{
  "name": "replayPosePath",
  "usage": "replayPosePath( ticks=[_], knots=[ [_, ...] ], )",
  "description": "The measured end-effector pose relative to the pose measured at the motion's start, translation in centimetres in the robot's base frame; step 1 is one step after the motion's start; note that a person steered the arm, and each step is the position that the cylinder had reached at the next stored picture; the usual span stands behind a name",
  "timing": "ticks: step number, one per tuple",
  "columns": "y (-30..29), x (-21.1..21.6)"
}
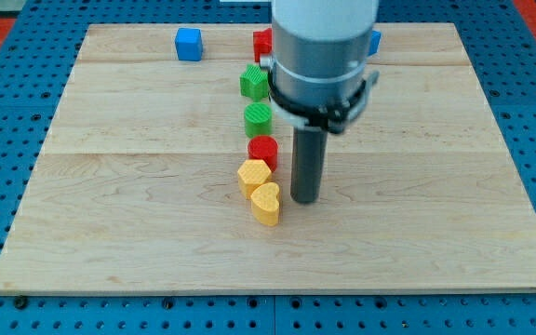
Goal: Move the heart into the green star
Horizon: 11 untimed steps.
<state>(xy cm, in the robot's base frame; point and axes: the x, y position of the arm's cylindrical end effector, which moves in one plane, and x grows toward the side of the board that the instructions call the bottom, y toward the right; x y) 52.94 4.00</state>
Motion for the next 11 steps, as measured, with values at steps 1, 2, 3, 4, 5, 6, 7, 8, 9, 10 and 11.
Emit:
replayPosePath(
  ticks=[1,2,3,4,5,6,7,8,9,10,11],
  knots=[
    [-1.8,4.2],
    [-6.8,2.1],
    [-2.4,-1.3],
    [1.4,-1.3],
    [4.3,-2.6],
    [4.5,-8.3],
    [4.2,-13.2],
    [4.5,-11.6],
    [4.9,-7.0],
    [1.0,-10.4],
    [0.0,-13.0]
  ],
)
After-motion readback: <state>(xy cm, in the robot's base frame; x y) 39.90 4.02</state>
